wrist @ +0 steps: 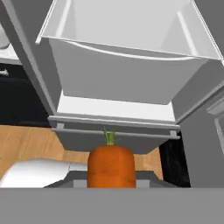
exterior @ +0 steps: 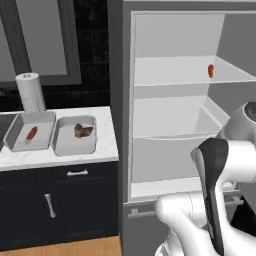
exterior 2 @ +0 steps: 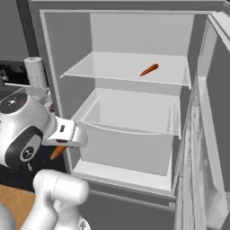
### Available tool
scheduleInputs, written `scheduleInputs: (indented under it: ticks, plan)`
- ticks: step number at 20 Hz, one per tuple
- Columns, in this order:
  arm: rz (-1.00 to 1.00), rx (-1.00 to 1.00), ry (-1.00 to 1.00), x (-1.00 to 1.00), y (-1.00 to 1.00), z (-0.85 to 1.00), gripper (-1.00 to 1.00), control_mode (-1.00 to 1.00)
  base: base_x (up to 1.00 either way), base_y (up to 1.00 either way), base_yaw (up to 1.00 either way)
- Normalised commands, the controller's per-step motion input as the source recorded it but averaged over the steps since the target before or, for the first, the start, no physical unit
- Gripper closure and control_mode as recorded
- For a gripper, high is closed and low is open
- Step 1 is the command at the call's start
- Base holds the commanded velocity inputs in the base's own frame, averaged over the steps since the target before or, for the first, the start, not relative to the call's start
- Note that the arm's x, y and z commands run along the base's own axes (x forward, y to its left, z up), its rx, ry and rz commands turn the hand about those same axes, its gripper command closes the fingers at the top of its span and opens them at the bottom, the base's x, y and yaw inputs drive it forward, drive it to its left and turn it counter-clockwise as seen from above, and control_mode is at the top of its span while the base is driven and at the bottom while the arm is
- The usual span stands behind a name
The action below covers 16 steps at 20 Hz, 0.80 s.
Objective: Place one carrot and one steak in each tupperware on the nearby counter, to pack two identical lunches.
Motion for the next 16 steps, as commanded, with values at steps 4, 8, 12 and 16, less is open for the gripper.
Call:
scheduleInputs:
  ticks: [4,8,12,16]
  plan:
    - [0.0,0.0,0.0,0.0,0.0,0.0,1.0,1.0,-0.56,0.93,0.26]
    - [0.0,0.0,0.0,0.0,0.0,0.0,1.0,1.0,0.47,1.0,0.02]
    - [0.0,0.0,0.0,0.0,0.0,0.0,1.0,1.0,0.93,1.0,0.0]
    - [0.0,0.0,0.0,0.0,0.0,0.0,1.0,1.0,1.0,0.9,-0.03]
